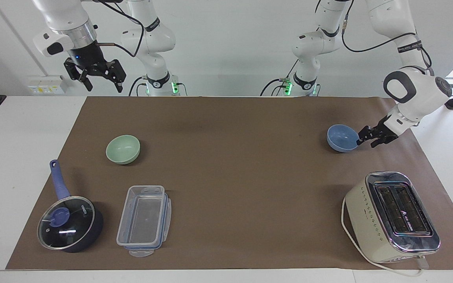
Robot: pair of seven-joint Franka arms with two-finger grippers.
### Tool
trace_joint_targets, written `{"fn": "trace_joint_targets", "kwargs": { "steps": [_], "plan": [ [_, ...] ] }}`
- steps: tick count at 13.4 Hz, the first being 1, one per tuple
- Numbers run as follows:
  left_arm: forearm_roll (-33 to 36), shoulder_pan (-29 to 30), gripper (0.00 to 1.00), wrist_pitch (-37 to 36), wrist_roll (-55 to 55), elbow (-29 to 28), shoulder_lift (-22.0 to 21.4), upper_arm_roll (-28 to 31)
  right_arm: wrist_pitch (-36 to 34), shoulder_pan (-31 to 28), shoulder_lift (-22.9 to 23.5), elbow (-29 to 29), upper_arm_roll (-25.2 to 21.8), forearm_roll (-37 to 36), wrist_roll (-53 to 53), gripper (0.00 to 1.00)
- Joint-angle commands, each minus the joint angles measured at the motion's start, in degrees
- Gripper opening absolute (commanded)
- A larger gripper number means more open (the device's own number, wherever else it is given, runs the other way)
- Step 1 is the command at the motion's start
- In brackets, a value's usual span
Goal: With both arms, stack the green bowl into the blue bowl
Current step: 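Reach the left gripper to the blue bowl rim and grasp it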
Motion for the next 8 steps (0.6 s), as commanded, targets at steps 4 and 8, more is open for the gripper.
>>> {"fn": "trace_joint_targets", "kwargs": {
  "steps": [4,8],
  "plan": [
    [-1.69,0.97,0.60,0.97,1.30,-5.48,-3.63,-0.58,-0.52,-0.57,-0.49,0.09,0.37,0.08,0.28,1.00],
    [-1.69,1.06,0.45,-1.58,1.30,-5.93,-4.43,-0.49,-0.52,-0.66,-0.49,0.09,0.20,-0.36,0.54,1.00]
  ]
}}
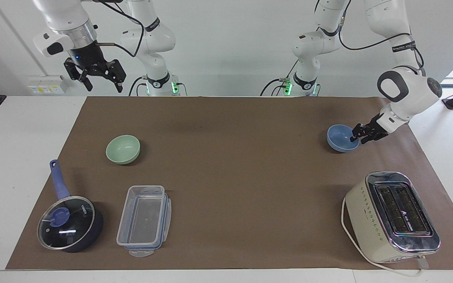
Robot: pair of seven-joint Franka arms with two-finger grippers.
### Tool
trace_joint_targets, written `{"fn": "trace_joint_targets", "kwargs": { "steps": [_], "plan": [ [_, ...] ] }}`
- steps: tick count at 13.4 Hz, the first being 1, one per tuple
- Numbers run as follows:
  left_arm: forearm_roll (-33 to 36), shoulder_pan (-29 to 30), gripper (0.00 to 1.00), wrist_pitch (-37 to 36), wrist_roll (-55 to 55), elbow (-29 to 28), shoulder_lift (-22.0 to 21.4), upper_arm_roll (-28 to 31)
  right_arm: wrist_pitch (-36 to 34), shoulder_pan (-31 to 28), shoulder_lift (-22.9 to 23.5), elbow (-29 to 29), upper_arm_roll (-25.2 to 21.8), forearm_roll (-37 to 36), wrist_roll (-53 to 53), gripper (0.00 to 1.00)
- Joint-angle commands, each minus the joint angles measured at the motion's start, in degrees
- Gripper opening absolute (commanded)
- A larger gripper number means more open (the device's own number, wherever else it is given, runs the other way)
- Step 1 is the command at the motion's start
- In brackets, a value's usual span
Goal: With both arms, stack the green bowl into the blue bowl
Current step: 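Reach the left gripper to the blue bowl rim and grasp it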
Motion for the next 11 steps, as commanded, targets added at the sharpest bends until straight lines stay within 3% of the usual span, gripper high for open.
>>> {"fn": "trace_joint_targets", "kwargs": {
  "steps": [1,3,4,8,11],
  "plan": [
    [-1.15,0.97,0.33,-1.91,1.26,-1.78,-2.17,-0.48,-0.43,-1.00,-0.49,0.08,0.12,-0.19,0.20,1.00],
    [-1.15,0.97,0.07,-4.28,1.08,-1.52,-2.26,-0.48,-0.96,-1.44,-0.58,0.08,0.21,-0.36,-0.15,1.00],
    [-1.06,0.97,0.00,-4.99,0.99,-1.34,-2.26,-0.48,-1.22,-1.71,-0.93,0.00,-0.05,-0.36,-2.16,1.00],
    [-1.06,-0.17,0.00,-5.61,0.73,-1.25,-4.79,-0.65,1.67,-2.41,-1.72,-2.02,-0.32,0.08,-4.46,1.00],
    [-1.06,-5.69,0.00,-6.49,-3.21,-1.17,-7.88,-1.00,2.03,-2.41,-1.63,-2.38,-0.32,0.08,-4.99,1.00]
  ]
}}
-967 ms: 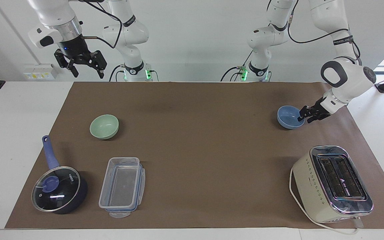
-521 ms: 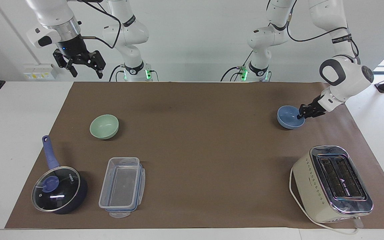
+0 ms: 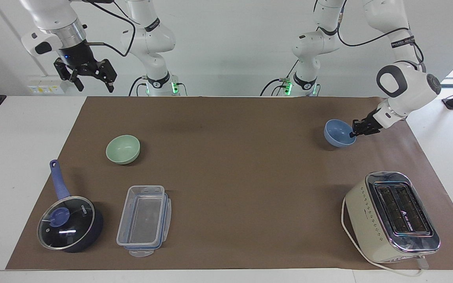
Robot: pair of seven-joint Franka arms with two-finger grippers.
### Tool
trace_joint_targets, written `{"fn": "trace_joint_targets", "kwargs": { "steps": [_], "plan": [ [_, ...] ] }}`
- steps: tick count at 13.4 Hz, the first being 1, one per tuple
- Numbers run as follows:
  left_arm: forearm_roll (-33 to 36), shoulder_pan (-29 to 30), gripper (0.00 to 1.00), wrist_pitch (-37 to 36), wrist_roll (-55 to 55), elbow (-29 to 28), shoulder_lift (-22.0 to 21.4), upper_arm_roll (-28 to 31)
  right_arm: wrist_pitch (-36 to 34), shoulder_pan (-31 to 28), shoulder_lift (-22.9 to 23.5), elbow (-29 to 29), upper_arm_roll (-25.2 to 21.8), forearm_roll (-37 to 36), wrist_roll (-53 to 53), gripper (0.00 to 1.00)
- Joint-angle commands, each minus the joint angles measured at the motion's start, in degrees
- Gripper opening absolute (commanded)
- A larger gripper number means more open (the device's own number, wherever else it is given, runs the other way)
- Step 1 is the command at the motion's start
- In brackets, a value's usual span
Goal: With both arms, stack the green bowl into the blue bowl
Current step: 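Slide the blue bowl toward the table center while the right gripper reaches the green bowl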
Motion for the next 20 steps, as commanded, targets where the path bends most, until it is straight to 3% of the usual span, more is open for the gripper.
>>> {"fn": "trace_joint_targets", "kwargs": {
  "steps": [1,6,9,11,15,20],
  "plan": [
    [-0.76,-7.08,0.00,-0.50,-5.96,-0.99,-3.36,0.28,1.53,-0.35,-1.48,-2.05,0.19,0.08,-1.50,1.00],
    [-0.67,-24.12,0.00,4.23,-26.42,-1.51,-2.92,0.02,4.34,-0.70,-0.86,-2.75,0.19,0.08,-1.59,1.00],
    [-0.58,-36.34,0.00,10.65,-43.39,-1.08,-1.43,0.02,8.55,-1.06,-0.77,-6.26,0.01,0.16,-1.59,1.00],
    [-0.58,-41.98,0.00,13.55,-48.95,-0.90,0.50,0.02,11.62,-1.23,0.01,-8.89,0.01,0.16,-1.67,1.00],
    [-0.67,-50.78,0.00,20.84,-58.19,-0.55,4.72,-0.07,18.74,-3.07,2.83,-14.34,0.01,0.25,-7.72,1.00],
    [-2.07,-54.57,0.00,22.27,-60.74,0.59,6.75,-0.24,29.11,-8.43,5.64,-23.03,0.01,3.23,-16.86,1.00]
  ]
}}
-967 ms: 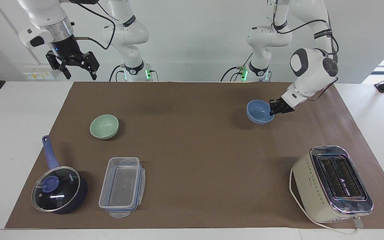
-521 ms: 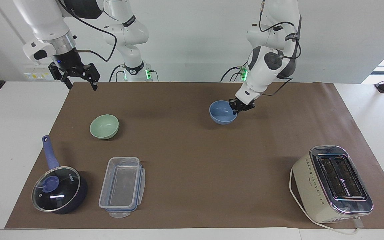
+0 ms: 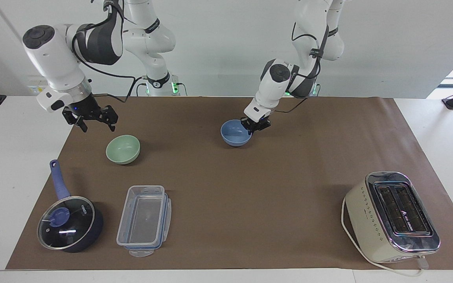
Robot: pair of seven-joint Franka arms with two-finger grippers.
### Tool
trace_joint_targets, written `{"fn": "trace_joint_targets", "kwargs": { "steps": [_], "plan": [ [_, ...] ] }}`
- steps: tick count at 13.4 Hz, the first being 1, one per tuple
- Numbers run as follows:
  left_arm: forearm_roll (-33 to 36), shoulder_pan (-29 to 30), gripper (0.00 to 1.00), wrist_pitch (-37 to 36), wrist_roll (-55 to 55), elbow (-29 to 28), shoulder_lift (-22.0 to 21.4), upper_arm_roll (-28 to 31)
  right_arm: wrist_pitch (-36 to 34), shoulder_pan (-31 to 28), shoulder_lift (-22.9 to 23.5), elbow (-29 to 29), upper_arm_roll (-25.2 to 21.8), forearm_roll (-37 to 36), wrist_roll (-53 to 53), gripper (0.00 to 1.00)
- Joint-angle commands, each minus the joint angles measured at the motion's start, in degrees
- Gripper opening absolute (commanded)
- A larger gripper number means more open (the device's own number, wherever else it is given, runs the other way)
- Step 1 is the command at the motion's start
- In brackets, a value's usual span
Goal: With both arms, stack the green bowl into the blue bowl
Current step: 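Slide the blue bowl toward the table center while the right gripper reaches the green bowl, then release the blue bowl with the left gripper while the right gripper lifts the green bowl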
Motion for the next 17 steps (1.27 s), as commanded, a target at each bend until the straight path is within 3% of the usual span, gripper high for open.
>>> {"fn": "trace_joint_targets", "kwargs": {
  "steps": [1,2,4,6,8,9,10,12,13,15,17],
  "plan": [
    [-1.39,-1.96,0.00,0.74,-1.70,0.70,0.41,1.04,6.78,-3.49,0.02,-7.30,0.36,2.96,-6.37,1.00],
    [-1.39,-2.48,0.00,0.74,-2.41,0.78,0.32,1.04,9.50,-3.59,0.02,-9.59,0.36,2.96,-6.65,1.00],
    [-1.39,-2.40,0.32,0.21,-2.06,1.14,0.41,1.04,11.28,-3.68,0.80,-11.37,0.36,2.96,-6.74,1.00],
    [-1.39,-2.40,0.34,0.30,-2.06,1.22,0.41,1.04,15.05,-4.99,3.87,-11.98,0.36,3.05,-7.88,1.00],
    [-1.30,-2.23,0.66,-0.40,-1.62,2.62,0.76,1.13,16.38,-5.17,4.93,-13.82,0.36,4.54,-8.50,1.00],
    [-1.04,-2.14,0.73,-0.84,-1.62,3.59,1.54,1.22,18.30,-5.87,5.20,-15.49,0.36,5.07,-10.76,1.00],
    [-0.52,-1.88,0.87,-1.28,-1.45,3.77,1.20,1.39,19.45,-6.13,5.20,-16.63,0.36,6.38,-11.31,1.00],
    [-0.25,-1.44,1.00,-4.08,0.39,4.21,-0.37,1.92,20.51,-6.14,6.17,-16.65,0.36,7.27,-11.84,1.00],
    [0.54,-0.13,1.00,-5.58,1.36,4.56,-0.99,2.01,20.43,-6.14,6.34,-16.56,0.36,7.27,-11.93,0.87],
    [5.09,1.99,1.00,-9.09,2.16,4.56,-3.71,2.01,20.16,-6.22,6.70,-15.86,0.36,7.18,-12.10,0.52],
    [9.57,6.02,1.00,-13.30,2.86,4.56,-6.87,2.01,19.72,-6.05,7.31,-14.98,0.36,7.27,-11.76,0.00]
  ]
}}
